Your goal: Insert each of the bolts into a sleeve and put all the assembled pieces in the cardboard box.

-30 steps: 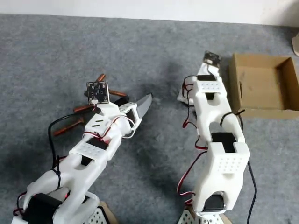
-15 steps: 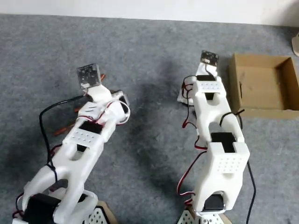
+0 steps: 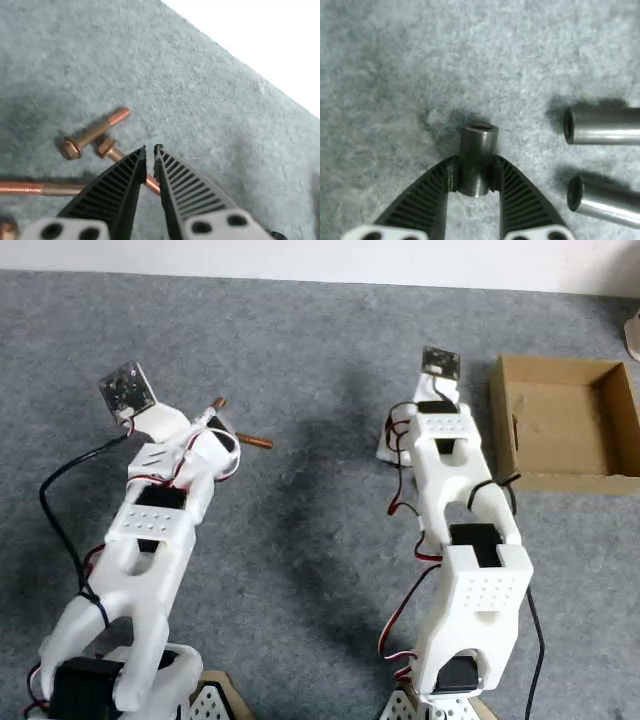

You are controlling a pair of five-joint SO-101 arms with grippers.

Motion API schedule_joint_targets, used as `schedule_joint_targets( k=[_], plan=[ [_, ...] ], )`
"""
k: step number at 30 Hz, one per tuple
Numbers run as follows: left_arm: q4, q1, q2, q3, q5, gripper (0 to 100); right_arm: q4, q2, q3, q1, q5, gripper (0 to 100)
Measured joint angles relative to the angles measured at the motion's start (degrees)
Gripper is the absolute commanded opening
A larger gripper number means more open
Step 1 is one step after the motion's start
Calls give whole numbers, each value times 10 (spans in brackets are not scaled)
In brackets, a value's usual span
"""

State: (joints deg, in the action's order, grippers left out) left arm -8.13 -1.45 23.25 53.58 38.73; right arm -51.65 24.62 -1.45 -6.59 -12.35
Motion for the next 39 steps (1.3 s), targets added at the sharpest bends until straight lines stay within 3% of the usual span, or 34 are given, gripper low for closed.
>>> schedule_joint_targets(
  k=[6,14,18,22,28,37,39],
  plan=[
    [0,-11,0,0,-173,53,6,0,0,0,4,6],
    [-9,-13,0,0,-247,56,9,9,0,0,22,6],
    [-73,-13,0,-5,-396,56,10,11,1,0,26,6],
    [-190,-6,0,-50,-520,56,10,11,1,0,26,6],
    [-313,0,0,-99,-622,56,11,11,1,0,28,6],
    [-366,1,0,-109,-726,60,11,11,1,0,30,6],
    [-373,1,0,-109,-746,100,11,11,1,0,30,6]
  ],
)
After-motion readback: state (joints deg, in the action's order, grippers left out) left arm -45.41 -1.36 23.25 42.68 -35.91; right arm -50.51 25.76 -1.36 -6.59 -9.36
